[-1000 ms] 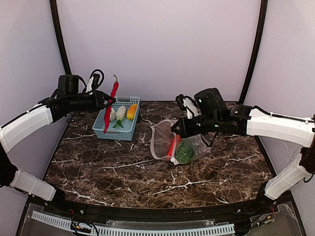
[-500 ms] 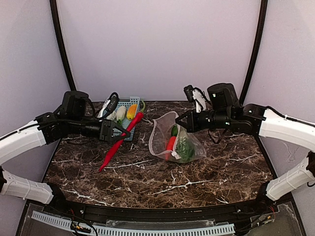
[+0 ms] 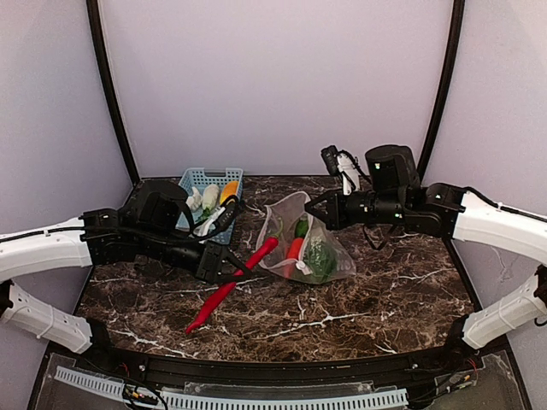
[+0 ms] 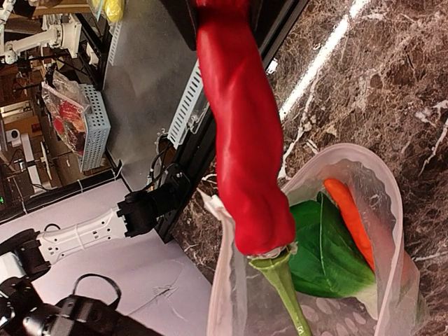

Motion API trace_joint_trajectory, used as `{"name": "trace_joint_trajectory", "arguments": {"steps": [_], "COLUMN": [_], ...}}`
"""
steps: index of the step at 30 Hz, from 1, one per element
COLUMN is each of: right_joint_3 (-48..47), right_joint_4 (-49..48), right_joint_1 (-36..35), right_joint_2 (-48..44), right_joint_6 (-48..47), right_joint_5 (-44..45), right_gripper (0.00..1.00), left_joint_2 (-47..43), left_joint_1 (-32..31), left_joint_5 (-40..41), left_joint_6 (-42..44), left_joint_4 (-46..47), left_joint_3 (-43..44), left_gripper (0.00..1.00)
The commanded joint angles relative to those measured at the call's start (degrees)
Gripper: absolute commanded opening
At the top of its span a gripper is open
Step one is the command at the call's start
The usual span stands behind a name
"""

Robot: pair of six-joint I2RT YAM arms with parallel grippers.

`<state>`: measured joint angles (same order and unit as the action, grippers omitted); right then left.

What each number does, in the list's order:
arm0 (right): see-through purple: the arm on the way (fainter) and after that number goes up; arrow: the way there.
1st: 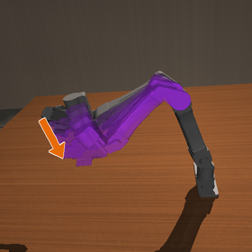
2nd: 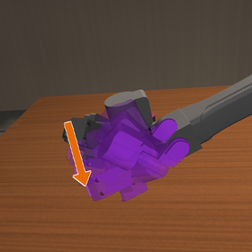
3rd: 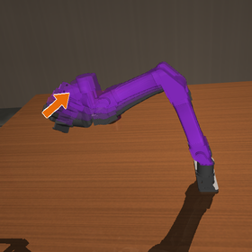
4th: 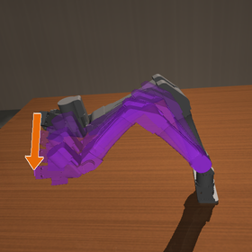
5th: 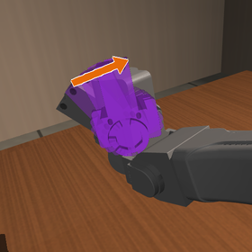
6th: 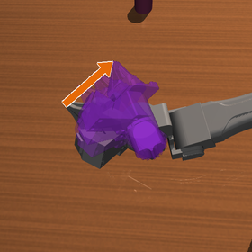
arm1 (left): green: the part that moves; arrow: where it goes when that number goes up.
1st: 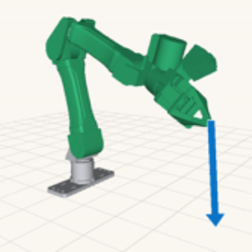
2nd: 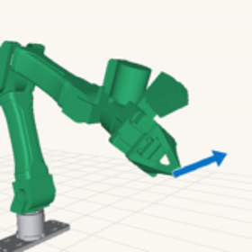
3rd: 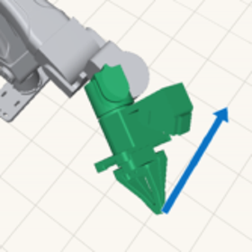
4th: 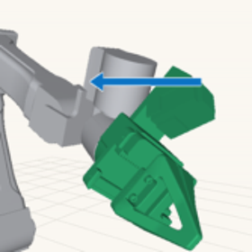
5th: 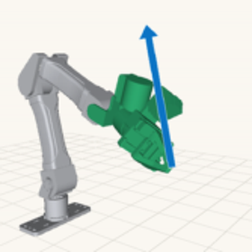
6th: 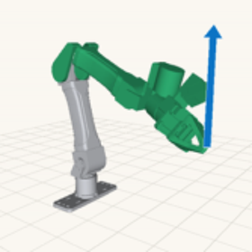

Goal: Place the food in the zip-top bag and seal the zipper
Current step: Place the fake vegetable in the zipper food storage bag.

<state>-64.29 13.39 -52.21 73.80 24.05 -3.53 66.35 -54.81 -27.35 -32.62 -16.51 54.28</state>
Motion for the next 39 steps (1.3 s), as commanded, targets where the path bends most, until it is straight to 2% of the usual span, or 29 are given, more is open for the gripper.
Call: {"name": "trace_joint_trajectory", "arguments": {"steps": [1,5,16,26,36,39], "right_joint_3": [0.33,0.47,1.53,3.0,3.73,3.49], "right_joint_4": [-4.09,-4.36,-4.9,-5.83,-6.33,-6.21], "right_joint_1": [-0.45,-0.4,-0.53,-0.79,-1.7,-1.85], "right_joint_2": [-0.26,0.33,1.41,2.31,3.72,4.31], "right_joint_6": [-1.42,-2.12,-3.92,-3.68,-2.28,-1.2], "right_joint_5": [-1.63,-2.95,-5.53,-9.11,-9.63,-8.87], "right_gripper": [0.0,0.0,0.0,0.0,0.0,0.0], "left_joint_2": [3.86,8.13,17.9,24.56,30.32,32.04], "left_joint_1": [-0.71,-0.65,-0.17,3.13,4.53,4.49], "left_joint_5": [2.81,5.52,4.44,3.3,8.72,7.41], "left_joint_6": [-1.61,-4.33,-5.38,-7.23,-7.21,-7.36], "left_joint_4": [-0.57,-0.93,0.18,4.89,5.04,5.09], "left_joint_3": [1.43,3.88,12.34,15.37,19.66,20.07], "left_gripper": [0.17,0.16,0.16,0.16,0.21,0.23]}}
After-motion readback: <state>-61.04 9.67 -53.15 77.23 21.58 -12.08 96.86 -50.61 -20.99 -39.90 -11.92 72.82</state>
